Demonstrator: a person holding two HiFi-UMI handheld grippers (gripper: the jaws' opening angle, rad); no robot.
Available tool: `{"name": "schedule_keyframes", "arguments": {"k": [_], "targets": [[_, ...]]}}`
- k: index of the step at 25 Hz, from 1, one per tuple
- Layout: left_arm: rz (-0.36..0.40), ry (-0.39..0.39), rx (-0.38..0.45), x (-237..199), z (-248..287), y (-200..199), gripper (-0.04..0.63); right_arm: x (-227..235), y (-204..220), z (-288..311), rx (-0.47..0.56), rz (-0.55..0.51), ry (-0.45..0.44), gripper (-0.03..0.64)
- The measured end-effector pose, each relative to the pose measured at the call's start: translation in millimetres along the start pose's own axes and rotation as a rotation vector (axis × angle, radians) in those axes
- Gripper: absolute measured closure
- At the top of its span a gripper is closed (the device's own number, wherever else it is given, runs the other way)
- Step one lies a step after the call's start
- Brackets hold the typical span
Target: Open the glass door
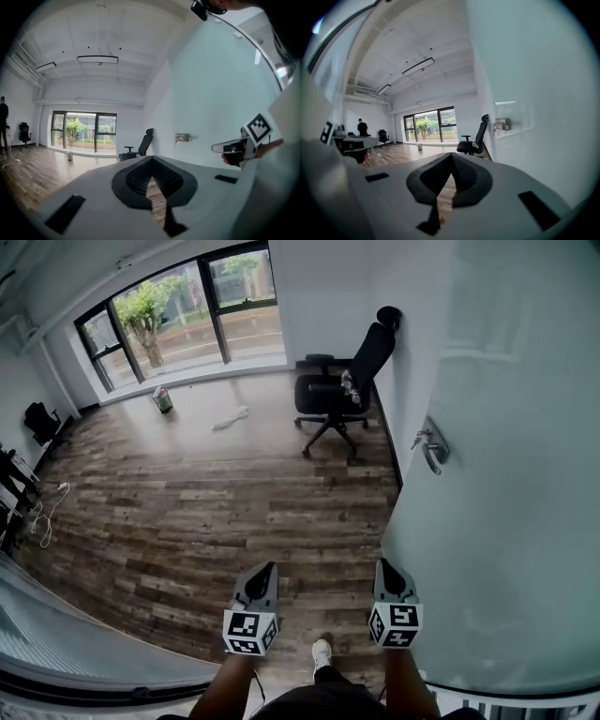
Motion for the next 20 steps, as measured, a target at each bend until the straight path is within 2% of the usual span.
{"name": "schedule_keyframes", "arguments": {"k": [4, 8, 13, 17, 20], "targets": [[-0.009, 0.024, 0.015, 28, -59, 4, 0.592, -47, 3, -69, 0.018, -0.091, -0.067, 0.601], [-0.012, 0.046, 0.040, 65, -136, 5, 0.592, -81, 3, -156, 0.037, -0.140, -0.069, 0.601], [0.077, 0.088, 0.024, 105, -217, 3, 0.592, -115, 7, -249, 0.094, -0.182, -0.038, 0.601], [0.039, 0.099, 0.040, 121, -249, -11, 0.592, -130, 9, -283, 0.093, -0.185, -0.056, 0.601], [0.022, 0.099, 0.039, 133, -265, -3, 0.592, -125, 23, -299, 0.058, -0.174, -0.071, 0.602]]}}
Point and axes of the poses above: the fingertips, and each gripper's own axes: z forward along the fingers, x to its right, y out of its underside, the point moved 10 cm from there along -z, backward along the fingers, and after that the axes turned 9 degrees about x, right-handed, at the moved point
